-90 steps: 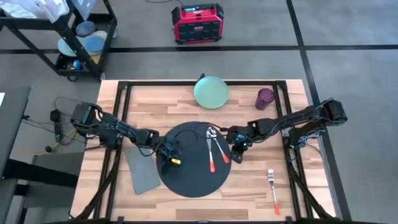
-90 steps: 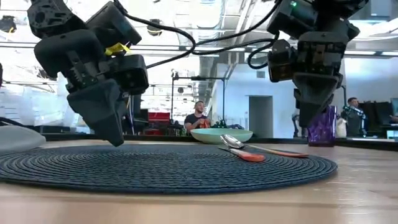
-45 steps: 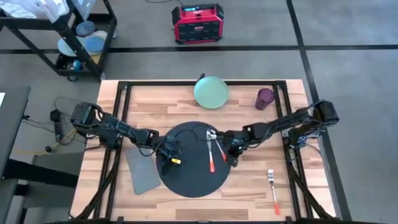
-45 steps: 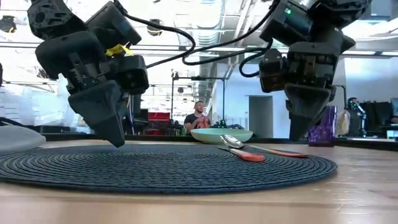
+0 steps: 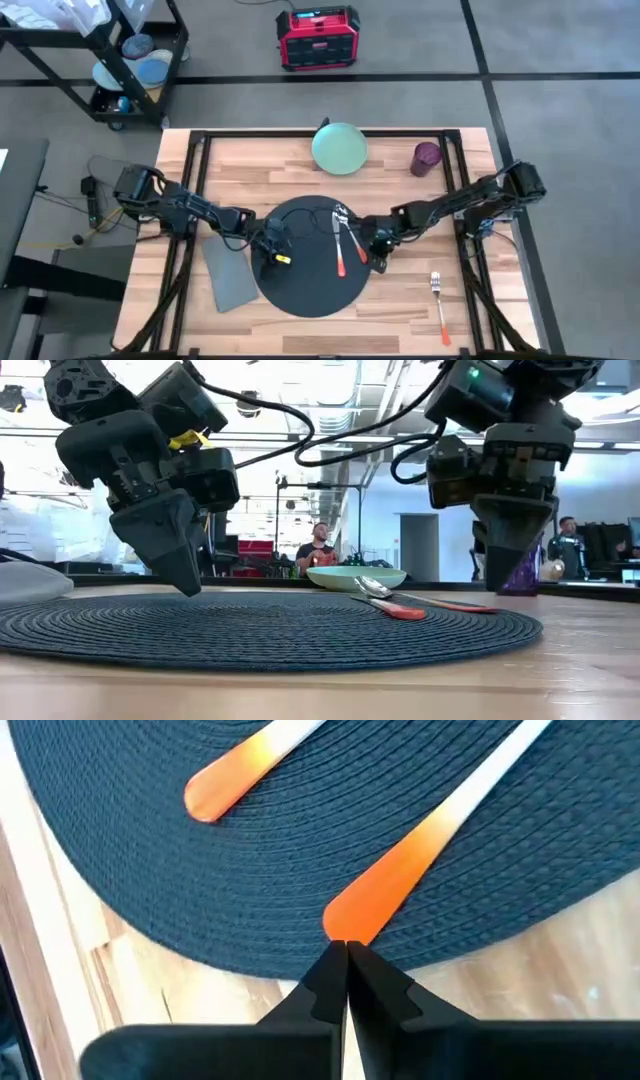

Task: Set table place
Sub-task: Adjust the orange spoon on the dark gray placemat

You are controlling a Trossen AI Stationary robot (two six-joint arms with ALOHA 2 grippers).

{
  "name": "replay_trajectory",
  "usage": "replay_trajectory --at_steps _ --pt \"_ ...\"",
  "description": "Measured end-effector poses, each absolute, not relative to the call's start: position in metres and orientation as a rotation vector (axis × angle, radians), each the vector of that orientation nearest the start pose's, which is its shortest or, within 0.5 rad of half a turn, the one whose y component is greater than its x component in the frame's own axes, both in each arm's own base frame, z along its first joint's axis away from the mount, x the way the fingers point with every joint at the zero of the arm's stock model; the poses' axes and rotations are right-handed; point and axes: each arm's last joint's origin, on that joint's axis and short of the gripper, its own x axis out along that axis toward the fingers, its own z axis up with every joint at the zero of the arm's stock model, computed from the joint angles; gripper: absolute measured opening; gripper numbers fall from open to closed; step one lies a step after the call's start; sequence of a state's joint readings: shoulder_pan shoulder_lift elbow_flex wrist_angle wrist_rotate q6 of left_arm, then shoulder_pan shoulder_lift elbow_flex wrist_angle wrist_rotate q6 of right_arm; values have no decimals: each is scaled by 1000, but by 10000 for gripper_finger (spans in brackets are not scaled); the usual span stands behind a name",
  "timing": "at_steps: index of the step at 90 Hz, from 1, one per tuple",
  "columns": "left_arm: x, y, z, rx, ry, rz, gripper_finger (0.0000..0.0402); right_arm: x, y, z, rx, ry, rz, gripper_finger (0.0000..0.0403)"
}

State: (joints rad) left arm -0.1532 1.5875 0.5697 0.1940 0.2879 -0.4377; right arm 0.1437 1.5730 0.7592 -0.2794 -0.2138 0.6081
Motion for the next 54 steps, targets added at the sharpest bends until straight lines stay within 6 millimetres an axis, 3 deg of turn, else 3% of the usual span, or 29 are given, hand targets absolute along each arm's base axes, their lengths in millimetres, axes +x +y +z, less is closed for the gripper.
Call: replay_trajectory --at_steps 20,54 --pt "265 -49 120 -462 907 -227 0 262 42 131 602 1187 -58 0" --pt "265 -49 120 -458 905 -216 0 264 42 132 625 1159 -39 0"
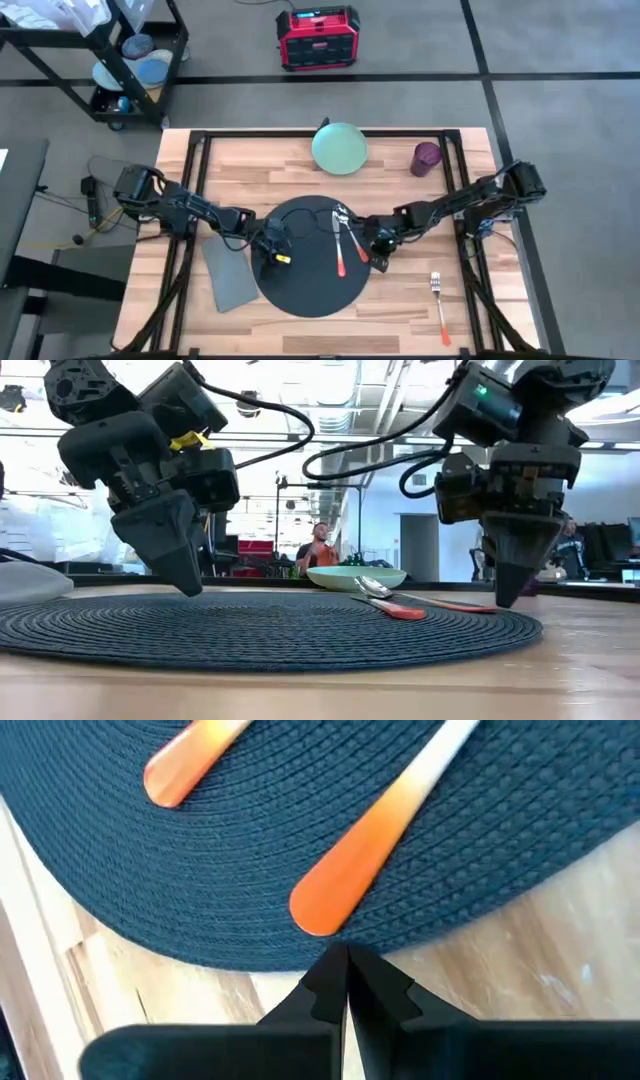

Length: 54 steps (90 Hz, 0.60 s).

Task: Set table place
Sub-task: Adjust the orange spoon on the dark gray placemat

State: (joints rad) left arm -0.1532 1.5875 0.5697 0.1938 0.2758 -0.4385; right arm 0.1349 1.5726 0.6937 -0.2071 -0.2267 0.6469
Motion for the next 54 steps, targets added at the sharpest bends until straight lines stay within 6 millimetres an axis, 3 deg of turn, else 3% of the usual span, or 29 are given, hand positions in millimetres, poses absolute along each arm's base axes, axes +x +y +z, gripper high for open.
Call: replay_trajectory --at_steps 54 --pt "265 -49 120 -458 904 -216 0 274 42 124 648 1115 -26 0"
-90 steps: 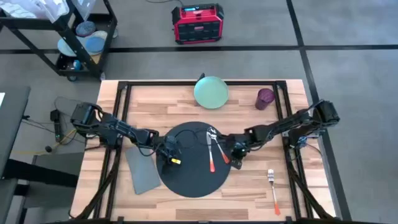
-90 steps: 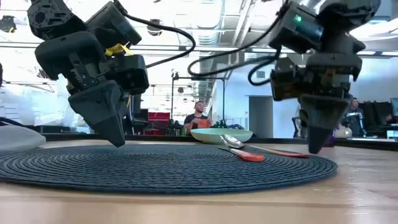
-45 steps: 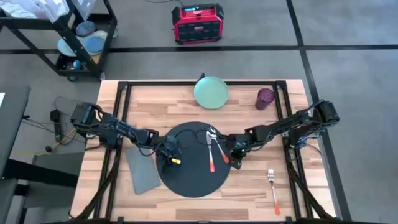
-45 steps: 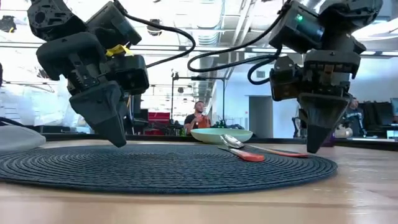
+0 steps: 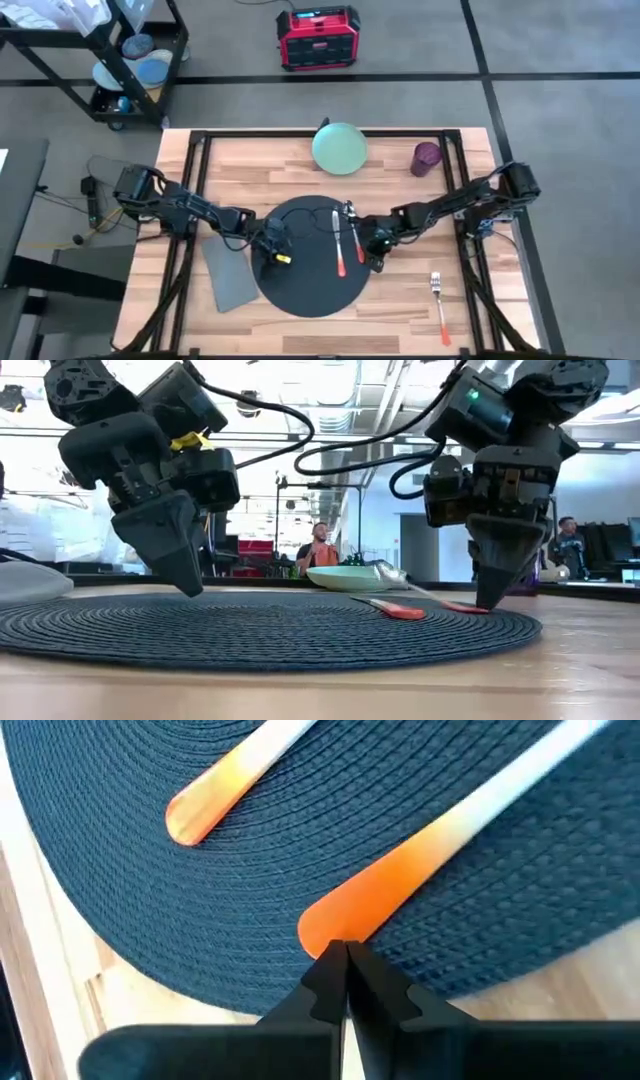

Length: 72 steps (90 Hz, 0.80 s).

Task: Set table place
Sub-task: Adjust the orange spoon on the dark gray placemat

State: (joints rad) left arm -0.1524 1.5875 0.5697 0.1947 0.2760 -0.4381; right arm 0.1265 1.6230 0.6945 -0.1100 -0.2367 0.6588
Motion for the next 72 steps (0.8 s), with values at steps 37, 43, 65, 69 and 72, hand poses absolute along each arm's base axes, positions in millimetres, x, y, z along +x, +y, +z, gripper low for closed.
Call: replay_trajectory --at_steps 37,43,65,69,72 --pt "265 -48 120 -458 904 -212 0 273 45 124 655 1138 17 0" --pt "265 -48 120 -458 903 -211 0 273 47 124 663 1146 46 0" --pt "266 -45 121 -448 892 -191 0 271 46 144 666 1074 116 0" --pt "266 -45 121 -448 892 -191 0 270 44 147 664 1063 115 0" --pt "266 -45 120 -447 892 -190 0 270 42 148 665 1054 113 0"
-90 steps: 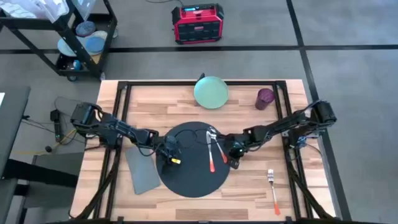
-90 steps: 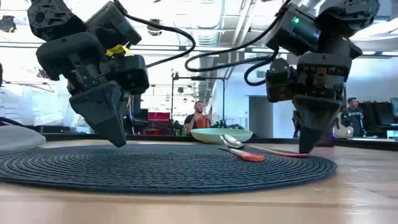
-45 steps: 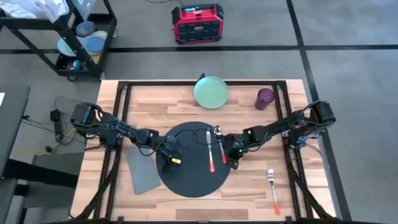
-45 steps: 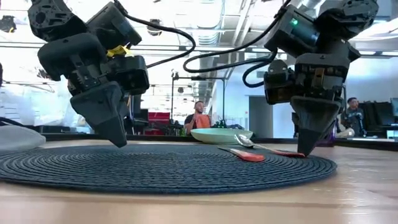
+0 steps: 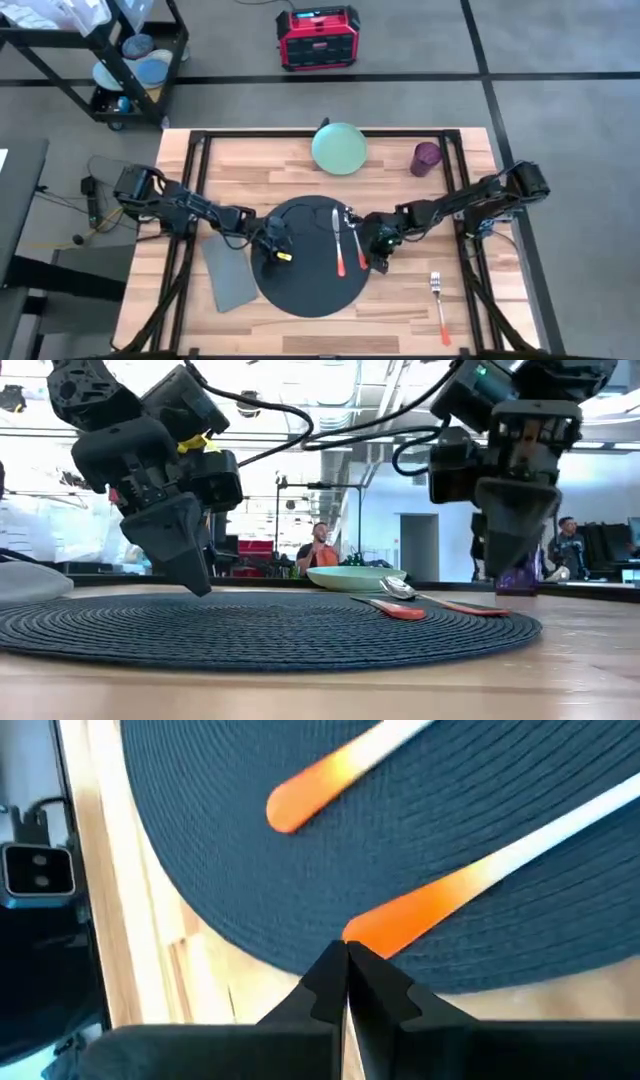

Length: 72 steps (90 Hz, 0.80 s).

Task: Set table place
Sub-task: Adjust the orange spoon on the dark gray placemat

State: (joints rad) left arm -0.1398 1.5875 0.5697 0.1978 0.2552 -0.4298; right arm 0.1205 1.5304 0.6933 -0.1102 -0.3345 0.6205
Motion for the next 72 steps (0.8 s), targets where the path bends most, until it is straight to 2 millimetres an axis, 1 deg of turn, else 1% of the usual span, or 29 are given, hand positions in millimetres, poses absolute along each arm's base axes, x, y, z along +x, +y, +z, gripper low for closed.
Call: replay_trajectory --at_steps 7,16,36,44,72 --pt "266 -45 120 -447 891 -187 0 270 37 150 662 1040 71 0" --pt "266 -44 120 -445 889 -180 0 268 27 146 653 1073 0 0" --pt "266 -44 121 -445 888 -180 0 270 12 139 634 1077 -32 0" --pt "266 -44 121 -445 889 -180 0 270 10 137 633 1083 -38 0" --pt "266 -44 121 -447 889 -180 0 271 12 136 623 1085 -24 0"
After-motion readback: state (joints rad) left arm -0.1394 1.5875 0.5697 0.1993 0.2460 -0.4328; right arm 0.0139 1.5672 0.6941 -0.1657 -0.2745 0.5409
